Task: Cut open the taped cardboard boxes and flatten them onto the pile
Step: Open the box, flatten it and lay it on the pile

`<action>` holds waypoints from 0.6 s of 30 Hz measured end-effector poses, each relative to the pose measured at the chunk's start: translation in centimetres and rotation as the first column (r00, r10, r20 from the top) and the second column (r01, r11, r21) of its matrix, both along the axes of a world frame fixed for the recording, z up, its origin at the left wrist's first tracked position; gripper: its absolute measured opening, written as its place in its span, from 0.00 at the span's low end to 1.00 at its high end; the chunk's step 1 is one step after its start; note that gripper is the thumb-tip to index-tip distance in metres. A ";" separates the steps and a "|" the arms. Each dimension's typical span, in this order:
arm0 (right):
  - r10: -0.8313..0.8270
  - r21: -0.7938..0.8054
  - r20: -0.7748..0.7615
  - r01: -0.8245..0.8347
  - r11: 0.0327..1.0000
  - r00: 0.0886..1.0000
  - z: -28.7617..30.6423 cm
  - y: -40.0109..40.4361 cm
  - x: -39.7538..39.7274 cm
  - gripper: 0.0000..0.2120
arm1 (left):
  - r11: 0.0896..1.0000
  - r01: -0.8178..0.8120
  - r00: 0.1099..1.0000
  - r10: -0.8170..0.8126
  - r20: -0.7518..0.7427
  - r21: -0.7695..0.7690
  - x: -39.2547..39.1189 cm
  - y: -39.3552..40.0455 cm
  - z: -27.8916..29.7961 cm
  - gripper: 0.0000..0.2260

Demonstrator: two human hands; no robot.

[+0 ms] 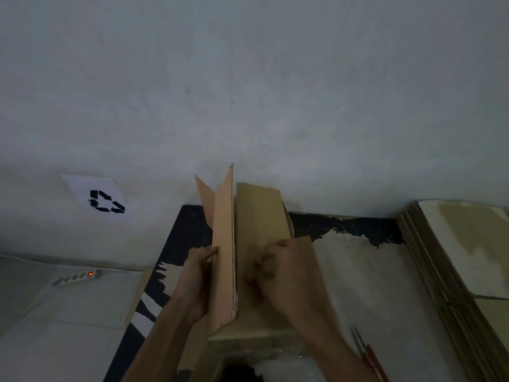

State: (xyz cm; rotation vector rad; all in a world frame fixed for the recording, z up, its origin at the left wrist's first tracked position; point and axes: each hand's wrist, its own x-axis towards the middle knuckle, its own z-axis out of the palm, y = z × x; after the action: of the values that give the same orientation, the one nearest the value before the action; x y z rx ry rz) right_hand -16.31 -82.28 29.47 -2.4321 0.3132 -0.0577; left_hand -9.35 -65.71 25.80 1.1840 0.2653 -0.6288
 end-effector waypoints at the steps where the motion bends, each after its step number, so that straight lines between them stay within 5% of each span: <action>1: 0.001 -0.077 -0.030 -0.003 0.997 1.000 -0.9 0.8 0.3 0.09 | 1.000 0.015 1.000 -0.015 0.014 0.010 0.0 -0.1 0.0 0.22; 4: -0.054 -0.144 0.009 0.055 0.988 0.998 -1.9 1.9 0.9 0.09 | 0.996 0.013 0.996 -0.020 0.083 0.084 0.4 -0.4 0.0 0.15; 7: -0.102 -0.049 0.094 0.107 0.993 0.990 -1.8 1.3 1.6 0.17 | 0.988 0.002 0.994 -0.019 0.110 0.152 1.3 -0.7 0.1 0.16; 11: -0.112 0.441 -0.022 0.110 0.891 0.993 -2.2 -2.4 1.6 0.38 | 0.982 -0.044 0.991 0.020 0.134 0.182 1.9 -1.0 0.3 0.12; 14: -0.033 0.734 -0.069 0.074 0.675 0.997 -3.4 -5.6 0.5 0.29 | 0.984 -0.068 0.989 0.045 0.138 0.167 1.9 -1.0 0.2 0.11; 18: -0.034 0.429 -0.054 0.054 0.902 0.998 -4.7 -8.9 -0.9 0.10 | 0.979 -0.100 0.982 0.068 0.178 0.179 1.6 -1.2 0.1 0.09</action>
State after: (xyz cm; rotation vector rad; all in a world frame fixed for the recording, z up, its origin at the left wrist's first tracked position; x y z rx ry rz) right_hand -17.20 -91.14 24.72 -1.9876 0.3598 0.0432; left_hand -7.77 -66.92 25.88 1.3921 0.2307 -0.4309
